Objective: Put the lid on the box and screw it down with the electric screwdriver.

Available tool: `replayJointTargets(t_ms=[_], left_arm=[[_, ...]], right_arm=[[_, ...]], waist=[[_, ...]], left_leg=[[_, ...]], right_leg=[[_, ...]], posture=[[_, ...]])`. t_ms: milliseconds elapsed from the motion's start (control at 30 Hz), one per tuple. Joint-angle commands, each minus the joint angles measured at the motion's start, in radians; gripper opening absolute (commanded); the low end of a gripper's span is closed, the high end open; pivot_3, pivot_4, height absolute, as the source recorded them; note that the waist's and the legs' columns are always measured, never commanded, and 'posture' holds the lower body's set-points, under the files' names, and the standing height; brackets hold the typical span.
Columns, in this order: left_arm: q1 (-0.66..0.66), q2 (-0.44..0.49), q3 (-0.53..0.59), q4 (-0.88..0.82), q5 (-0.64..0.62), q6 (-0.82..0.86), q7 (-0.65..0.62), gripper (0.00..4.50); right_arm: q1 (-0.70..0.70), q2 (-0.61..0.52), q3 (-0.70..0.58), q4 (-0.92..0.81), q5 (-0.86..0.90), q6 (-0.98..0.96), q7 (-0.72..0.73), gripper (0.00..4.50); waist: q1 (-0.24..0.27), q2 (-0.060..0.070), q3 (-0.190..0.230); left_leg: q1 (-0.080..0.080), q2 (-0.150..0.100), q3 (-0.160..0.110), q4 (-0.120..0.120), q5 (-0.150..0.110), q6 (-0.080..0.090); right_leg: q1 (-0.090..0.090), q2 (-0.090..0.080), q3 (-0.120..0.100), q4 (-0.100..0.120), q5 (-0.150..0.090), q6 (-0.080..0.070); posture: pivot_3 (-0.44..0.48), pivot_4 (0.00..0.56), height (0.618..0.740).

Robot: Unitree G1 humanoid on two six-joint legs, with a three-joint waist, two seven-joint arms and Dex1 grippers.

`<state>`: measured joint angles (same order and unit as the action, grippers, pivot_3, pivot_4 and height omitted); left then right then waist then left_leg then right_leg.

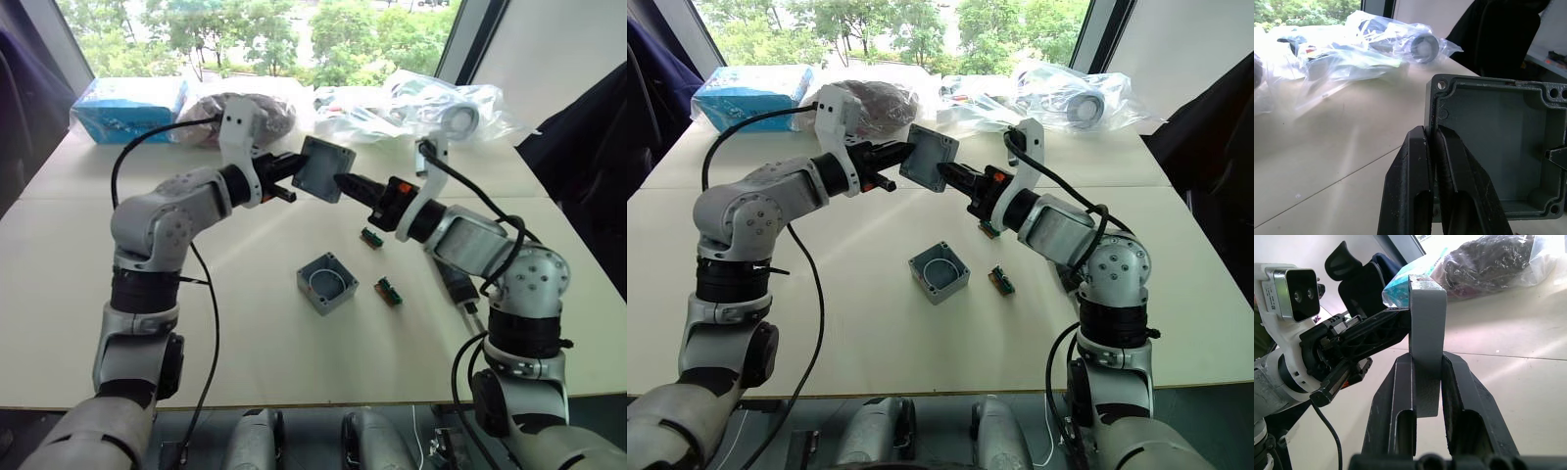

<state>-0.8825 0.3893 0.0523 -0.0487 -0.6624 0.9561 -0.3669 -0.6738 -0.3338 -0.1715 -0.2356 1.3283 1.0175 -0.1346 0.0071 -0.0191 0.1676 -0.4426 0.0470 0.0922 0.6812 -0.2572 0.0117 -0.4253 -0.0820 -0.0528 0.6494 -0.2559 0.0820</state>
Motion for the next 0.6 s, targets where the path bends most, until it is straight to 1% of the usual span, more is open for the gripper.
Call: replayJointTargets(t_ms=[33, 100, 167, 200, 233, 300, 367, 400, 467, 533, 567, 600], left_arm=[[-0.028, 0.005, 0.037, -0.058, -0.041, 0.012, -0.043, 0.68], [-0.026, 0.012, 0.042, -0.055, -0.040, 0.013, -0.055, 1.27], [-0.034, 0.028, 0.067, -0.043, -0.051, 0.016, -0.071, 2.06], [-0.036, 0.039, 0.075, -0.043, -0.057, 0.020, -0.081, 2.37], [-0.037, 0.046, 0.080, -0.044, -0.061, 0.022, -0.088, 2.80], [-0.037, 0.112, 0.079, -0.041, -0.070, 0.033, -0.162, 3.51], [-0.056, 0.189, 0.083, 0.006, -0.068, 0.040, -0.239, 3.51], [-0.064, 0.213, 0.081, 0.025, -0.063, 0.038, -0.263, 3.51], [-0.085, 0.238, 0.063, 0.066, -0.054, 0.027, -0.309, 3.51], [-0.100, 0.231, 0.048, 0.106, -0.047, 0.017, -0.328, 2.97], [-0.101, 0.222, 0.040, 0.117, -0.042, 0.011, -0.336, 2.84], [-0.098, 0.204, 0.026, 0.125, -0.031, 0.003, -0.338, 2.42]], right_arm=[[-0.004, -0.003, -0.021, -0.034, 0.001, -0.025, 0.018, 0.16], [-0.004, -0.002, -0.021, -0.035, -0.004, -0.029, 0.026, 0.16], [-0.002, -0.003, -0.018, -0.039, -0.013, -0.032, 0.037, 0.16], [0.000, -0.005, -0.018, -0.044, -0.016, -0.033, 0.041, 0.16], [0.002, -0.006, -0.018, -0.046, -0.019, -0.033, 0.043, 0.16], [0.009, -0.016, -0.016, -0.062, -0.049, -0.045, 0.053, 0.16], [0.030, -0.066, 0.009, -0.118, -0.164, -0.090, 0.091, 0.16], [0.039, -0.086, 0.022, -0.141, -0.213, -0.109, 0.107, 0.16], [0.107, -0.191, 0.116, -0.249, -0.404, -0.187, 0.182, 0.16], [0.174, -0.278, 0.210, -0.331, -0.581, -0.278, 0.239, 0.16], [0.203, -0.310, 0.251, -0.360, -0.661, -0.325, 0.258, 0.16], [0.245, -0.347, 0.301, -0.393, -0.758, -0.379, 0.271, 0.16]], waist=[[0.000, 0.000, 0.000], [0.000, 0.000, 0.000], [0.000, 0.000, 0.000], [-0.001, 0.000, 0.000], [-0.002, 0.000, 0.000], [-0.004, 0.000, 0.000], [-0.005, 0.000, 0.000], [-0.004, 0.001, 0.000], [0.002, 0.001, 0.001], [0.006, 0.001, 0.000], [0.006, 0.001, 0.000], [0.004, 0.000, 0.000]], left_leg=[[0.000, 0.000, 0.000, 0.000, 0.000, 0.000], [0.000, 0.000, 0.000, 0.000, 0.000, 0.000], [0.000, 0.000, 0.000, 0.000, 0.000, 0.000], [0.000, 0.000, 0.000, 0.000, 0.000, 0.000], [0.000, 0.000, 0.000, 0.000, 0.000, 0.000], [0.000, 0.000, 0.000, 0.000, 0.000, 0.000], [0.000, 0.000, 0.000, 0.000, 0.000, 0.000], [-0.001, 0.000, 0.000, 0.000, 0.000, 0.000], [-0.001, 0.000, 0.000, -0.001, 0.000, 0.000], [-0.001, -0.001, 0.000, -0.001, 0.000, 0.000], [-0.001, -0.001, 0.000, 0.000, 0.000, 0.000], [-0.001, -0.002, 0.000, 0.000, 0.000, 0.000]], right_leg=[[0.000, 0.000, 0.000, 0.000, 0.000, 0.000], [0.000, 0.000, 0.000, 0.000, 0.000, 0.000], [0.000, 0.000, 0.000, 0.000, 0.000, 0.000], [0.000, 0.000, 0.000, 0.000, 0.000, 0.000], [0.000, 0.000, 0.000, 0.000, 0.000, 0.000], [0.000, 0.000, 0.000, 0.000, 0.000, 0.000], [-0.001, 0.001, 0.000, 0.000, 0.000, 0.000], [-0.001, 0.001, 0.000, 0.000, 0.000, 0.000], [-0.001, 0.001, 0.000, 0.000, 0.000, 0.000], [-0.001, 0.000, 0.000, -0.001, 0.000, 0.000], [-0.001, 0.000, 0.000, -0.002, 0.000, 0.000], [0.000, 0.000, 0.000, -0.002, 0.000, 0.000]], posture=[[0.000, 0.150, 0.740], [0.000, 0.150, 0.740], [0.000, 0.150, 0.740], [0.000, 0.150, 0.740], [0.000, 0.150, 0.740], [0.000, 0.150, 0.740], [0.000, 0.150, 0.740], [0.000, 0.150, 0.740], [0.000, 0.150, 0.740], [0.000, 0.150, 0.740], [0.000, 0.150, 0.740], [0.000, 0.150, 0.740]])
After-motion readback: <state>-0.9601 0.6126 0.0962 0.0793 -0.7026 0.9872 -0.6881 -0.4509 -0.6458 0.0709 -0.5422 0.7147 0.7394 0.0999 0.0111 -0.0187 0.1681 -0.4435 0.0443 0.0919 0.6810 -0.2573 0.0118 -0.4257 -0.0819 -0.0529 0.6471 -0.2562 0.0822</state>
